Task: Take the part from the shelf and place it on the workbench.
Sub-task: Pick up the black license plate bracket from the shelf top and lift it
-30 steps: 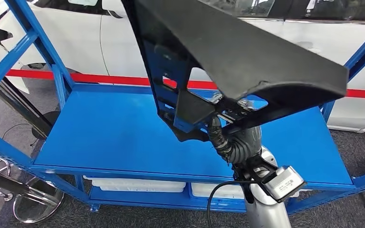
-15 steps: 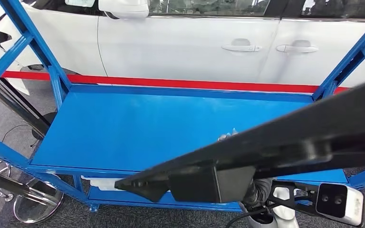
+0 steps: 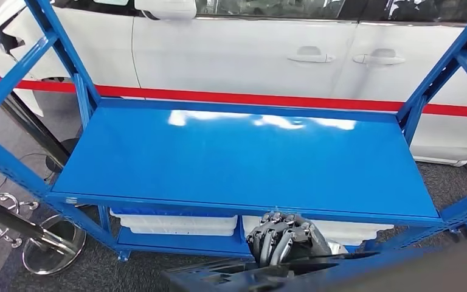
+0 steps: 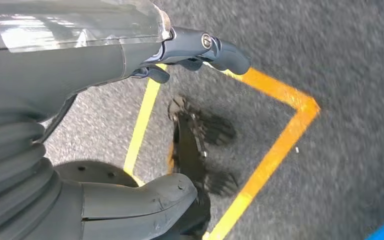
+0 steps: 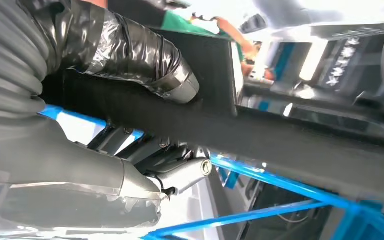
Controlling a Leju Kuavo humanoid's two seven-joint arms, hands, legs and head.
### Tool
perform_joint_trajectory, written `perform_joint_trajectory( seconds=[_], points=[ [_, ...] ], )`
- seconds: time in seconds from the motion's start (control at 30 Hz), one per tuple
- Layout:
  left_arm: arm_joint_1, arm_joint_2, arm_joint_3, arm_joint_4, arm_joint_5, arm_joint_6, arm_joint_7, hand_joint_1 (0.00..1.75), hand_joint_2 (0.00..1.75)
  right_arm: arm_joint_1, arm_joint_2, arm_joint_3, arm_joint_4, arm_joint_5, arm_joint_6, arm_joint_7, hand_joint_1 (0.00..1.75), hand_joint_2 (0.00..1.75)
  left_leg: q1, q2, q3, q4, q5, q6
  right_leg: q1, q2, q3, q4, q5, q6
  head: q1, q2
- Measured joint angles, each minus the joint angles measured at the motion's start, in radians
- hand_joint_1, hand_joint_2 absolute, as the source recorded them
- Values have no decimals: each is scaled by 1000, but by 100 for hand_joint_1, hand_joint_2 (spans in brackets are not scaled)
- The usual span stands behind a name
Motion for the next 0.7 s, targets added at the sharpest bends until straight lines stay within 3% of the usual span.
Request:
perform_joint_trajectory(
  seconds=[0.03, 0.07, 0.13, 0.17, 0.2, 0.23, 0.27, 0.3, 0.37, 0.4, 0.47, 0.53, 0.6, 0.67, 0.7],
  points=[
    [-1, 0, -4, 1, 5, 4, 1, 0, 175, 4, -2, 0, -4, 11, -9, -6, 175, 175, 2, 2, -7, -3, 10, 6, -2, 2, -7, 14, -20, 6, 0, 0],
    [-2, 1, -7, 1, 8, 7, 1, 0, 175, 7, -4, 0, -9, 18, -17, -9, 175, 175, 4, 5, -16, -5, 22, 12, -4, 3, -20, 47, -58, 13, 0, 0],
    [-3, 1, -12, 1, 13, 11, -1, 0, 175, 9, -7, 0, -17, 26, -28, -11, 175, 175, 5, 8, -40, -4, 41, 18, -7, 5, -55, 165, -161, 23, 0, 0],
    [-3, 2, -14, 2, 15, 12, -3, 0, 175, 10, -8, 0, -19, 32, -34, -11, 175, 175, 5, 9, -53, -4, 50, 18, -8, 5, -67, 226, -199, 27, 0, 0],
    [-3, 2, -16, 2, 19, 12, -6, 0, 175, 12, -8, 0, -21, 40, -42, -11, 175, 175, 5, 11, -65, -3, 59, 17, -10, 5, -66, 265, -216, 29, 0, 0],
    [-3, 2, -17, 2, 23, 12, -9, 0, 175, 15, -8, 0, -25, 51, -50, -12, 175, 175, 5, 11, -77, -3, 67, 16, -10, 5, -50, 272, -213, 30, 0, 0],
    [-3, 2, -20, 2, 28, 12, -10, 0, 175, 18, -8, 0, -29, 64, -60, -12, 175, 175, 5, 12, -86, -3, 75, 14, -11, 5, -14, 242, -193, 29, 0, 0],
    [-3, 2, -23, 3, 33, 12, -11, 0, 175, 21, -9, 0, -35, 78, -70, -11, 175, 175, 5, 12, -94, -2, 82, 11, -11, 5, 40, 180, -168, 26, 0, 0],
    [-4, 1, -32, 3, 37, 11, -10, 0, 175, 27, -11, 0, -44, 103, -84, -8, 175, 175, 4, 11, -105, -3, 97, 2, -6, 6, 146, 32, -145, 14, 0, 0],
    [-4, 0, -36, 3, 37, 10, -7, 0, 175, 31, -16, 0, -47, 114, -88, -11, 175, 175, 4, 11, -106, -5, 104, -4, -2, 7, 176, -16, -143, 7, 0, 0],
    [-4, -1, -46, 3, 36, 8, 3, 0, 175, 42, -31, 0, -50, 145, -97, -33, 175, 175, 6, 11, -106, -11, 120, -18, 6, 7, 185, -41, -139, -6, 0, 0],
    [-4, 0, -61, 4, 35, 8, 14, 0, 175, 51, -44, 0, -57, 185, -114, -53, 175, 175, 8, 10, -112, -8, 117, -29, 2, 5, 176, -52, -119, -23, 0, 0],
    [-3, 0, -75, 6, 34, 7, 22, 0, 175, 55, -49, 0, -68, 212, -129, -55, 175, 175, 8, 9, -135, 51, 51, -35, -2, 1, 156, -62, -93, -40, 0, 0],
    [-5, 0, -84, 6, 34, 7, 25, 0, 175, 57, -51, 0, -75, 226, -141, -54, 175, 175, 9, 8, -165, 170, -44, -38, 4, 1, 126, -58, -71, -48, 0, 0],
    [-6, 0, -88, 6, 34, 5, 26, 0, 175, 58, -53, 0, -78, 234, -147, -54, 175, 175, 9, 8, -173, 224, -70, -39, 6, 2, 110, -55, -61, -48, 0, 0]
  ],
)
